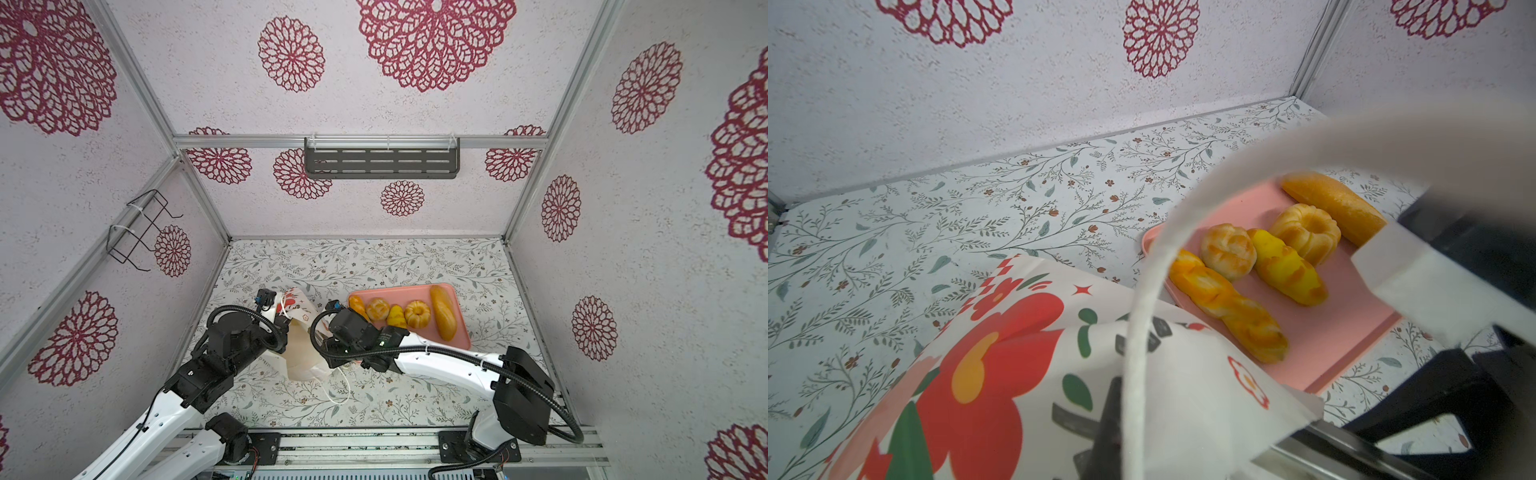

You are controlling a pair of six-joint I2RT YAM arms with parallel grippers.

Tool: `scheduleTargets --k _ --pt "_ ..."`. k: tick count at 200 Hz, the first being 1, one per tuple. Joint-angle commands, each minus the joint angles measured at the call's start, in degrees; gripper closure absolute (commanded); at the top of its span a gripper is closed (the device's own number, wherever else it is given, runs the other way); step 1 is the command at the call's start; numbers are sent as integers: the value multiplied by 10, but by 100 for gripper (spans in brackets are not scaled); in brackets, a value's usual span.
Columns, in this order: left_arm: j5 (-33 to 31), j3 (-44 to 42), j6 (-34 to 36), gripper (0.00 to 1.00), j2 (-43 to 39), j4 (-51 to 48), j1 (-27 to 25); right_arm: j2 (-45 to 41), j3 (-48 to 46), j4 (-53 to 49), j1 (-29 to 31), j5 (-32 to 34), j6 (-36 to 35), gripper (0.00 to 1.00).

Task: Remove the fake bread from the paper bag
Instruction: 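Push the tongs into the bag held by the left gripper, then close the tongs on the round brown bun inside the bag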

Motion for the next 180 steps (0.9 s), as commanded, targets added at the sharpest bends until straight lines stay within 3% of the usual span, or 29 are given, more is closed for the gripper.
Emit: scheduleTargets --k 1,47,180 --pt "5 11 -6 100 13 6 -6 19 39 -28 0 25 -47 63" --pt "14 13 -2 100 21 12 -7 66 96 -82 -8 26 -87 59" --pt "23 7 -5 100 20 18 -11 95 122 -101 -30 72 -92 55"
